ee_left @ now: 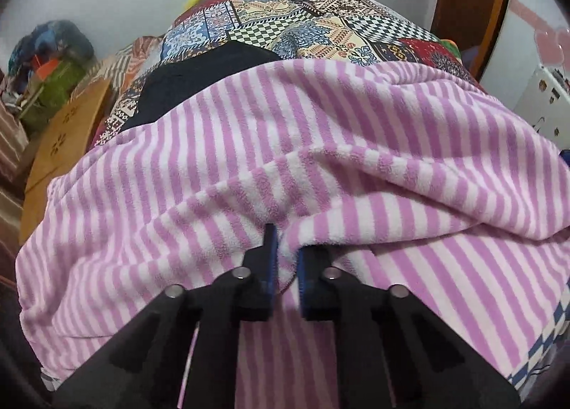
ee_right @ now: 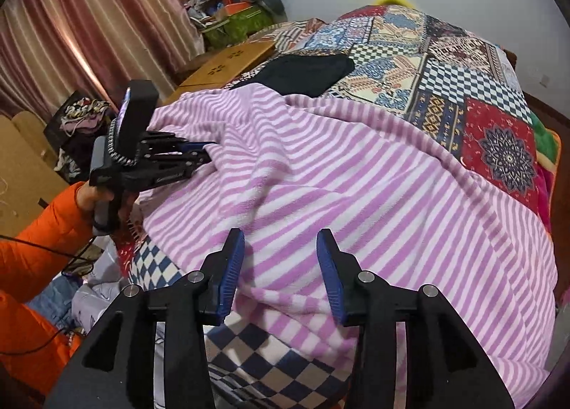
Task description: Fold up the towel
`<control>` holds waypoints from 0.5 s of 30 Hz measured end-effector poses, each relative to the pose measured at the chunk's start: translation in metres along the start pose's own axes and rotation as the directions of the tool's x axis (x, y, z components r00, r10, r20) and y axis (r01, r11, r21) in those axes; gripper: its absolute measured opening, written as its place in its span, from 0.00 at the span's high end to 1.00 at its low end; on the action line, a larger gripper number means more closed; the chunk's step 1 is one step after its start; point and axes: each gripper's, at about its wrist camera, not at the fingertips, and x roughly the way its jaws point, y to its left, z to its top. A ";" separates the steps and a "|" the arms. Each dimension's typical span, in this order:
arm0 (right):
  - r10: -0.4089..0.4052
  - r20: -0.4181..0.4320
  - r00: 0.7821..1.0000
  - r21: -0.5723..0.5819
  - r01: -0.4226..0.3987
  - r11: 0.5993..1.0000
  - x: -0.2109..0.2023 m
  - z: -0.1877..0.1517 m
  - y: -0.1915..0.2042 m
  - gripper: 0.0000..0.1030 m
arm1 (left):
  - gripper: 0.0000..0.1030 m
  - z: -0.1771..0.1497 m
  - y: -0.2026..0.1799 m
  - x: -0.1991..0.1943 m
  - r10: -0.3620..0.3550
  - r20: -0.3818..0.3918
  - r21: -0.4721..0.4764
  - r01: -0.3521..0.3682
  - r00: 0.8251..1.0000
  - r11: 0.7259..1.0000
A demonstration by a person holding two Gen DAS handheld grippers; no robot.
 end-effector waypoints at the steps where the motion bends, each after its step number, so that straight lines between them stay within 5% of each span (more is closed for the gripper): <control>1: 0.001 0.003 1.000 -0.009 -0.001 1.000 -0.001 0.000 0.003 0.57 | 0.93 0.000 0.001 -0.003 -0.007 0.003 -0.006 0.007 1.000 1.000; 7: 0.026 0.014 1.000 -0.056 -0.025 0.998 -0.001 0.006 0.021 0.45 | 0.94 -0.006 0.006 -0.039 -0.041 0.047 -0.028 0.043 0.998 0.999; 12: -0.006 -0.021 1.000 -0.094 0.004 0.996 0.014 0.006 0.031 0.44 | 0.97 -0.016 0.004 -0.067 -0.084 0.072 -0.049 0.088 0.994 0.995; 14: -0.028 -0.049 0.998 -0.098 0.023 0.995 0.023 0.006 0.031 0.48 | 0.97 -0.020 0.002 -0.075 -0.099 0.080 -0.056 0.103 0.992 0.993; 15: -0.033 -0.060 0.998 -0.096 0.027 0.995 0.027 0.006 0.030 0.59 | 0.97 -0.023 0.002 -0.079 -0.102 0.084 -0.055 0.107 0.991 0.993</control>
